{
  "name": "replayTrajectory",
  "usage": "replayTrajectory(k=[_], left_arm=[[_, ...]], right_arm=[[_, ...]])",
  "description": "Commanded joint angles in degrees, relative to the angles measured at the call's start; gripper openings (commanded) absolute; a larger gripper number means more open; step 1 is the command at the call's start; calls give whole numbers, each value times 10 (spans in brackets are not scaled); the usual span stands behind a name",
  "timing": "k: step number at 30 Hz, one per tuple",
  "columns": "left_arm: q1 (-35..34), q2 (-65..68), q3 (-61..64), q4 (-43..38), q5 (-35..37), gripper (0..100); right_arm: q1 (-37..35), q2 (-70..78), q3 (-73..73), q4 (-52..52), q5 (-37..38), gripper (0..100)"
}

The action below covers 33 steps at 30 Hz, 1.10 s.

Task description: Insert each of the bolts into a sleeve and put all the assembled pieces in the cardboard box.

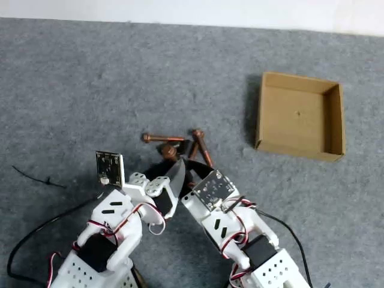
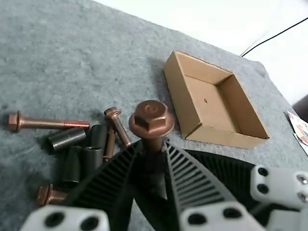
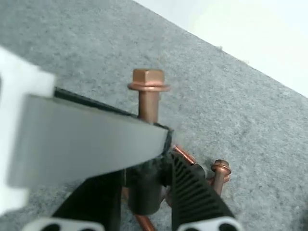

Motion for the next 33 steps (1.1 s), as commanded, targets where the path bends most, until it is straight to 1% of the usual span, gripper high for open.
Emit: replayTrajectory(k=[1,3,5,7,10,16,22,24,29,30,32,33], left_arm=[[-47,-1,-6,5,2,107],[-60,0,-2,7,4,210],[-61,0,-1,8,28,295],[-65,0,-3,10,54,338],[-83,-1,-10,10,87,340],[-192,-1,-49,9,157,340],[-268,-1,-51,9,194,340],[-278,-1,-50,8,193,340],[-279,0,-45,1,190,340],[-280,0,-45,1,178,339],[-279,0,-44,1,154,310],[-278,0,-41,1,145,279]], right_arm=[[20,-11,60,-7,2,8],[20,-11,60,-7,2,8],[20,-11,60,-7,2,8],[20,-11,60,-7,2,8],[20,-11,61,-7,2,8],[20,-11,61,-7,2,8],[20,-11,61,-7,2,8],[29,-12,59,-7,2,8],[87,-12,58,-8,-2,8],[94,-12,58,-8,-2,6],[107,-12,58,-8,-2,6],[114,-12,58,-8,-3,6]])
